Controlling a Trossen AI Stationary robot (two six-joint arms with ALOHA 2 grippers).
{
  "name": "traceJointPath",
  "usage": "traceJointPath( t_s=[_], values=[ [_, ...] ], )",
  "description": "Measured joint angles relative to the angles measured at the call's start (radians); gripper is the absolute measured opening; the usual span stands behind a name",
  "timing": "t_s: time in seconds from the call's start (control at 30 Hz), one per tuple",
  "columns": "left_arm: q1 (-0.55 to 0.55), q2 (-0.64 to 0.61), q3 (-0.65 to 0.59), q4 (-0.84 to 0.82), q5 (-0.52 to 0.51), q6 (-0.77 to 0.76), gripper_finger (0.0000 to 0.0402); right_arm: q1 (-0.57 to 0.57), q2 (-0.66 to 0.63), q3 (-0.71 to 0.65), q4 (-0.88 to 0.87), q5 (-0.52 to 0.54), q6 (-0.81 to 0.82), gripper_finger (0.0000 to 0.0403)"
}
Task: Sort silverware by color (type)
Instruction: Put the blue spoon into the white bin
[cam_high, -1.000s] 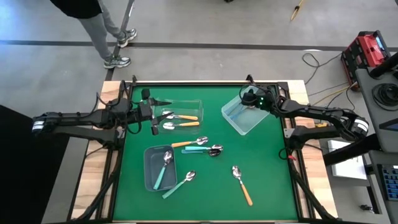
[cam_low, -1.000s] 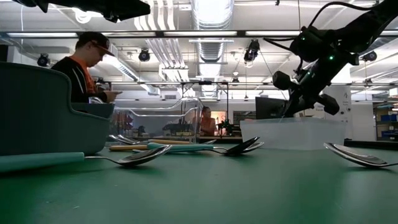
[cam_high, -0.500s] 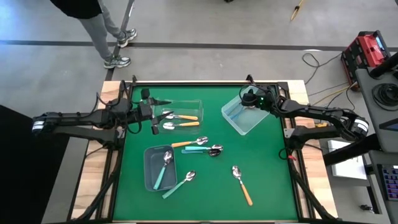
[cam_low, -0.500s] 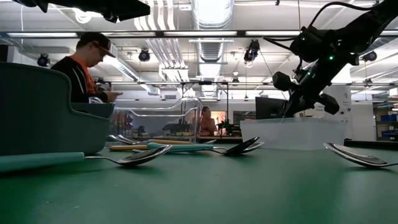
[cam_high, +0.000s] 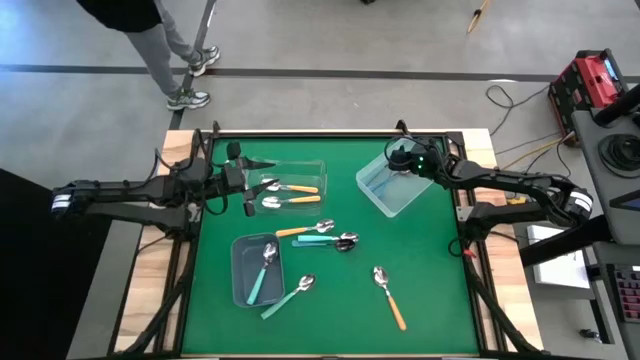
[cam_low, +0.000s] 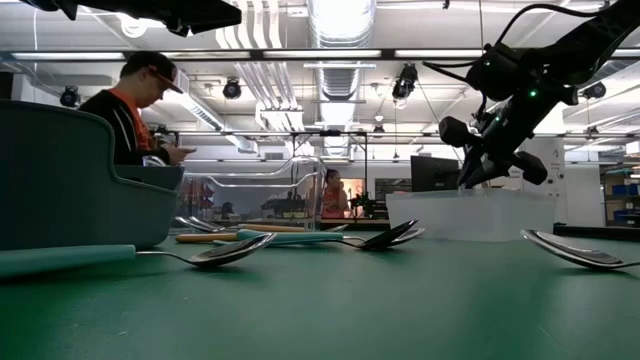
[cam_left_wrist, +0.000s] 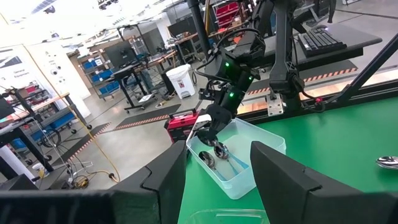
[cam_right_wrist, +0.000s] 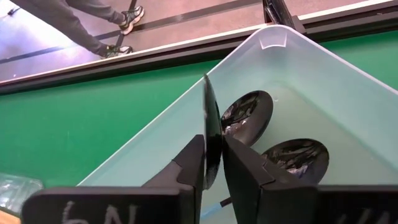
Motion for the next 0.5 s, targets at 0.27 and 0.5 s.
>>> traceJointPath(
  t_s=[0.27,0.5],
  values=[
    [0.0,0.0,0.0,0.0,0.0,0.0,0.0162,0.0,0.0,0.0,0.0,0.0,0.0,0.0064],
    [0.0,0.0,0.0,0.0,0.0,0.0,0.0162,0.0,0.0,0.0,0.003,-0.013,-0.001,0.0072]
  ],
)
